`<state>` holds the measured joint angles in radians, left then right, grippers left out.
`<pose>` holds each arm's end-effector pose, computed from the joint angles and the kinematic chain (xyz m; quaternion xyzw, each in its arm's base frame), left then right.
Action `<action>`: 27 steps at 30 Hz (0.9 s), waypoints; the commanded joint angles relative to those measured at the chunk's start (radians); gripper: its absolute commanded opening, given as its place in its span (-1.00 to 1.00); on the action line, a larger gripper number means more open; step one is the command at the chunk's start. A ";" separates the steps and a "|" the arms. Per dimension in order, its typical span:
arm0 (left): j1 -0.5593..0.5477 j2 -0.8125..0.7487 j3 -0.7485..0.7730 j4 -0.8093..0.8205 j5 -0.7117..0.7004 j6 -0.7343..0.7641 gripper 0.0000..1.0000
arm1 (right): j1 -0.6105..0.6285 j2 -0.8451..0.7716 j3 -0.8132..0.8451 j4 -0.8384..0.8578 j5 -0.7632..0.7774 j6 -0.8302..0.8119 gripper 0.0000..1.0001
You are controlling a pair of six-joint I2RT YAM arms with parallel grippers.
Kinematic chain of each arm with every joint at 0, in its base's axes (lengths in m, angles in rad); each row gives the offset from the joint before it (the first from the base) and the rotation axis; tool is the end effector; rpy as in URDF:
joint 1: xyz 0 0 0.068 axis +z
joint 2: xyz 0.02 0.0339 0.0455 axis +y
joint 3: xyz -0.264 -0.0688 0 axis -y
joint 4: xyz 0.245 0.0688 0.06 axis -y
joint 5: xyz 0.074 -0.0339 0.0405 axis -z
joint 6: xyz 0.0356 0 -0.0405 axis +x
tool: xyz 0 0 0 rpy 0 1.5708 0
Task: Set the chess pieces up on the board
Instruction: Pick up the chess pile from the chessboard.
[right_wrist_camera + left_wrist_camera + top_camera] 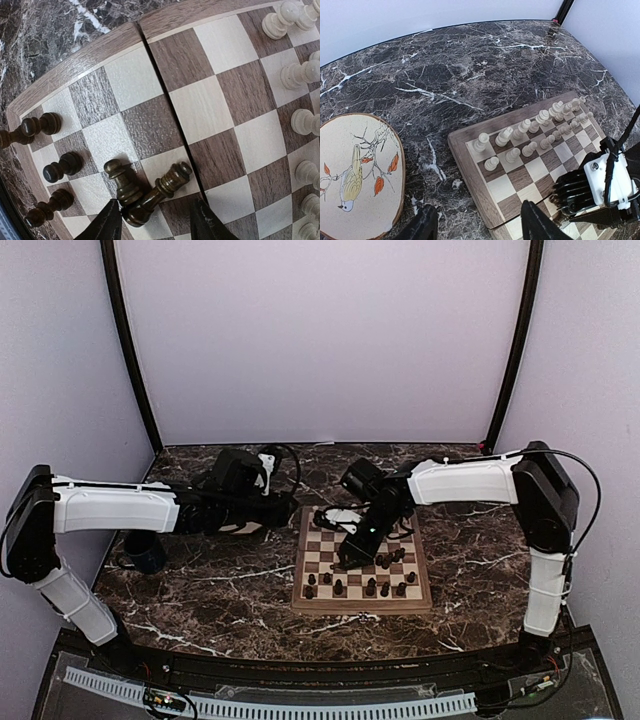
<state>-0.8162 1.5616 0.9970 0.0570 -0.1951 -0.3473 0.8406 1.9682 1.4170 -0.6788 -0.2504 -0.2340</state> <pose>0.2460 -0.2516 0.2441 0.1513 0.8459 -0.2071 0.4676 0.2593 0.3028 0.1775 -0.5186 0.8292 0.1677 0.1238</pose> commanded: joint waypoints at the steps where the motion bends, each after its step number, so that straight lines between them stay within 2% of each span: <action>1: 0.005 0.003 -0.017 0.017 0.015 -0.010 0.18 | 0.009 0.001 -0.013 0.007 0.051 -0.002 -0.07; 16: 0.005 0.030 -0.019 0.037 0.067 -0.018 0.16 | 0.017 0.014 -0.025 0.035 0.150 -0.026 -0.57; 21: 0.005 0.043 -0.027 0.072 0.145 -0.020 0.16 | 0.017 0.004 -0.045 0.058 0.166 -0.038 -0.72; 27: 0.018 0.069 -0.040 0.142 0.270 -0.084 0.17 | 0.017 -0.089 -0.095 0.111 0.159 -0.071 -0.77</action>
<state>-0.8131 1.6173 0.9798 0.1276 -0.0349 -0.3729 0.8501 1.9461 1.3716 -0.5941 -0.1070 -0.2764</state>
